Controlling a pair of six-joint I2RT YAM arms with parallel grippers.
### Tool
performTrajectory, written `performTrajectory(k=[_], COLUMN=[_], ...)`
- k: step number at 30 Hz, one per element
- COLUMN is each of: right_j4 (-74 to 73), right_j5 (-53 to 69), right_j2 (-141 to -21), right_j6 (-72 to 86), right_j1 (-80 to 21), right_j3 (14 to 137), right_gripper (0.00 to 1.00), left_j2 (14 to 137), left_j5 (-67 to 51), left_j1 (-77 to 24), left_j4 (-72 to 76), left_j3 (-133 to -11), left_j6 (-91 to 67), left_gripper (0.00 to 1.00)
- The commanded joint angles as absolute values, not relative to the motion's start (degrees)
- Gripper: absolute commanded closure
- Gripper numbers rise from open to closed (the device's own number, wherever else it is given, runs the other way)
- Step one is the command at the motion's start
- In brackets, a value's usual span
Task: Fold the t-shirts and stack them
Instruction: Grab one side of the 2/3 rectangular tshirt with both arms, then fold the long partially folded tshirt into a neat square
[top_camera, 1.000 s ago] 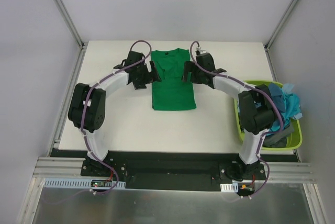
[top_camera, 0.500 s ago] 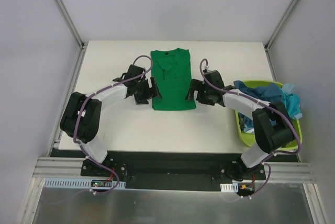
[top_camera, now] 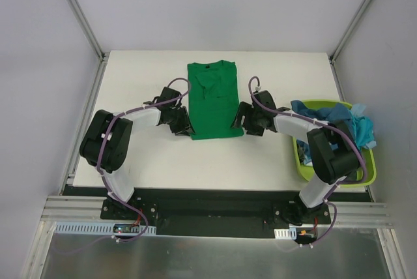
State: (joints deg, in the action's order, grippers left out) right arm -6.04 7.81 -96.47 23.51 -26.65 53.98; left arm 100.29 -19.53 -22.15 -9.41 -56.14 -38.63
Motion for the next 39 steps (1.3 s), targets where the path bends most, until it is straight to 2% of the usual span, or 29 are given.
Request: performTrajectory(k=[1,2,5,6,10,13,16,18,25,33,39], right_j4=[-6.24,-6.24,-5.98,-5.63,-5.27,-4.31,-3.25,-1.85,-1.49,-12.64,-21.00], right_j5=[7.65,7.65,8.35,8.52,9.58,9.58,9.49,10.28,12.65,20.37,25.39], right_j2=[-97.73,-97.91,-98.17,-98.26,-98.53,-98.17,-97.91,-96.51,-81.59,-56.54,-41.51], right_j6=[25.84,25.84,26.19,26.37,26.81,26.89,25.85,24.79,22.06,24.96,27.68], right_j1=[-26.54,-26.54,-26.54,-26.54,-26.72,-26.72,-26.72,-26.89,-29.17,-36.73,-39.29], right_j3=[53.17,53.26,53.00,52.65,51.86,50.54,49.83,48.70,39.57,30.68,31.90], right_gripper=[0.24,0.29,0.36,0.40,0.54,0.71,0.93,0.99,0.99,0.99,1.00], left_j2=[101.69,102.12,102.39,102.31,102.04,101.87,100.99,99.41,87.04,58.84,41.69], left_j5=[-21.44,-21.71,-21.62,-21.27,-21.18,-20.92,-20.39,-19.95,-19.25,-21.70,-26.71], left_j1=[-22.59,-22.59,-22.68,-22.68,-22.76,-22.94,-23.64,-24.17,-26.45,-32.78,-33.92], left_j4=[-9.49,-9.49,-9.49,-9.49,-9.49,-9.49,-9.49,-9.49,-9.41,-12.12,-16.87], left_j3=[-55.46,-55.63,-55.55,-55.37,-55.28,-55.02,-54.67,-53.79,-45.11,-31.39,-30.58], left_j6=[-38.41,-38.41,-38.50,-38.76,-38.93,-39.46,-39.11,-39.02,-40.60,-47.01,-50.18], left_gripper=[0.79,0.83,0.99,1.00,1.00,1.00,1.00,1.00,1.00,1.00,1.00])
